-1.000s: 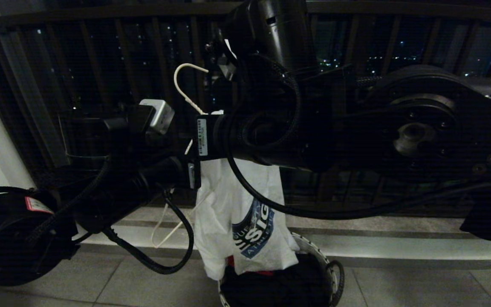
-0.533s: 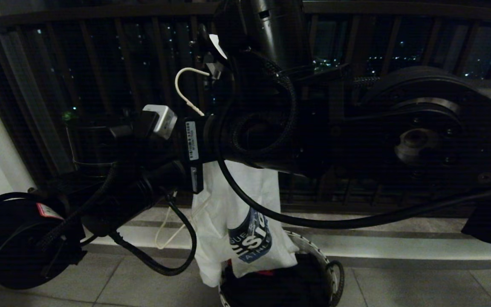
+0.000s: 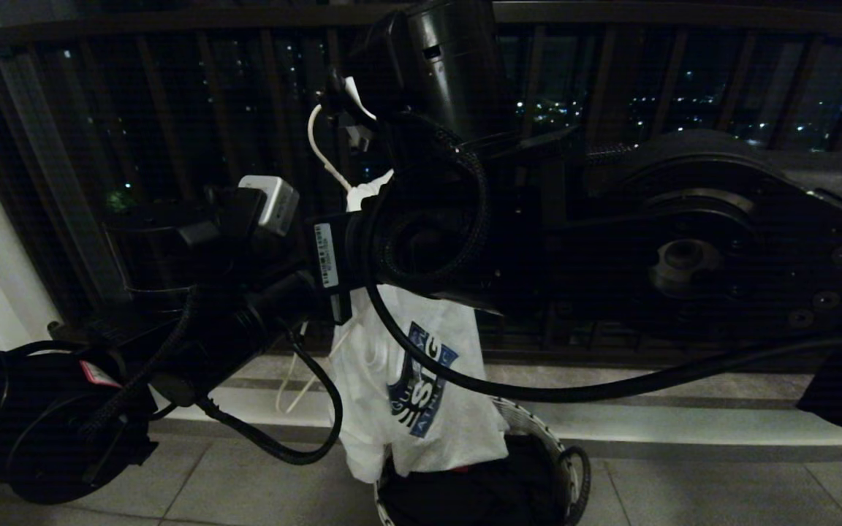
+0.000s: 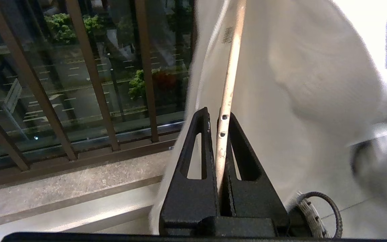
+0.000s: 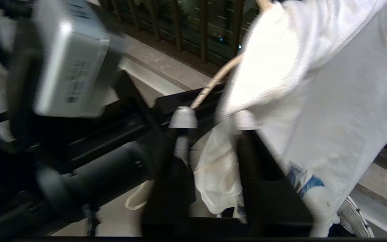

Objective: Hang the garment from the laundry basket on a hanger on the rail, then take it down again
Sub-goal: Hang the clothes on the clothes rack

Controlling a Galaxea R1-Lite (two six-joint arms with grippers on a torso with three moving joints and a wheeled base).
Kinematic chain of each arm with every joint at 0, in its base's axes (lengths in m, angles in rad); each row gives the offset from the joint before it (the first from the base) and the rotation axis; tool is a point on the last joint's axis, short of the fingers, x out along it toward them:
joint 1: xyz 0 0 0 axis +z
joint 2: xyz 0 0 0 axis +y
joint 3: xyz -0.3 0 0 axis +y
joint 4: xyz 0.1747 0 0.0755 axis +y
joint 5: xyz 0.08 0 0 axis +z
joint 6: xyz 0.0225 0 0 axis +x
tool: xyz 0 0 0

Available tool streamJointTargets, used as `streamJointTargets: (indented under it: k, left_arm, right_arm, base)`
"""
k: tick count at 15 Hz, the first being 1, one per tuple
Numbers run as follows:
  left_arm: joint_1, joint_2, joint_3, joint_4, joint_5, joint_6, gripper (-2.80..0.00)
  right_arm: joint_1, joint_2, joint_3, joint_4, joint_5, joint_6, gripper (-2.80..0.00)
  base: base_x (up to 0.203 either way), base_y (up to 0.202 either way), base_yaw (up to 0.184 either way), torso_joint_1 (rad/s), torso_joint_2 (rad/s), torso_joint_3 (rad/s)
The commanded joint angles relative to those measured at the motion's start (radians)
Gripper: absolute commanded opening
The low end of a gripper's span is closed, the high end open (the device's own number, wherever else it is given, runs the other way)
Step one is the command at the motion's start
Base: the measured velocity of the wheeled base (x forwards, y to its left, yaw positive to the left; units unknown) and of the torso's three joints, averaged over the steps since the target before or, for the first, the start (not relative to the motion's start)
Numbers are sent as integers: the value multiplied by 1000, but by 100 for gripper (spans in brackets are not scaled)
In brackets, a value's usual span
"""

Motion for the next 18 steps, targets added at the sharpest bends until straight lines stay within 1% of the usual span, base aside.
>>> streamJointTargets:
  k: [1, 4, 6, 9, 13, 15, 16, 18]
  left_arm:
    - [1, -1, 0, -6, 2, -1, -280]
    - [12, -4, -3, -8, 1, -2, -280]
    - [26, -5, -6, -14, -1, -2, -280]
    - [36, 12, -2, -93, -1, -1, -280]
    - [44, 6, -1, -94, -3, -1, -280]
    - [56, 0, 1, -94, -27, -2, -280]
    - [59, -5, 6, -94, -40, -4, -280]
    - [65, -42, 42, -94, -134, -24, -280]
  right_arm:
    - [-1, -3, 0, -1, -4, 2, 0]
    - [-1, -28, 7, 0, -31, 6, 0]
    - [-1, -68, 51, 0, -37, 10, 0]
    - [-2, -112, 110, -1, -40, 11, 0]
    - [-16, -155, 136, -1, -42, 11, 0]
    - [-27, -185, 174, -1, -66, 10, 0]
    - [-32, -196, 189, -1, -70, 9, -280]
    - [-51, -225, 222, 0, -70, 8, -280]
  base:
    - [0, 0, 0, 0, 0, 0]
    - [0, 0, 0, 0, 0, 0]
    - [0, 0, 0, 0, 0, 0]
    - [0, 0, 0, 0, 0, 0]
    - [0, 0, 0, 0, 0, 0]
    - [0, 0, 0, 0, 0, 0]
    - [0, 0, 0, 0, 0, 0]
    - [0, 0, 0, 0, 0, 0]
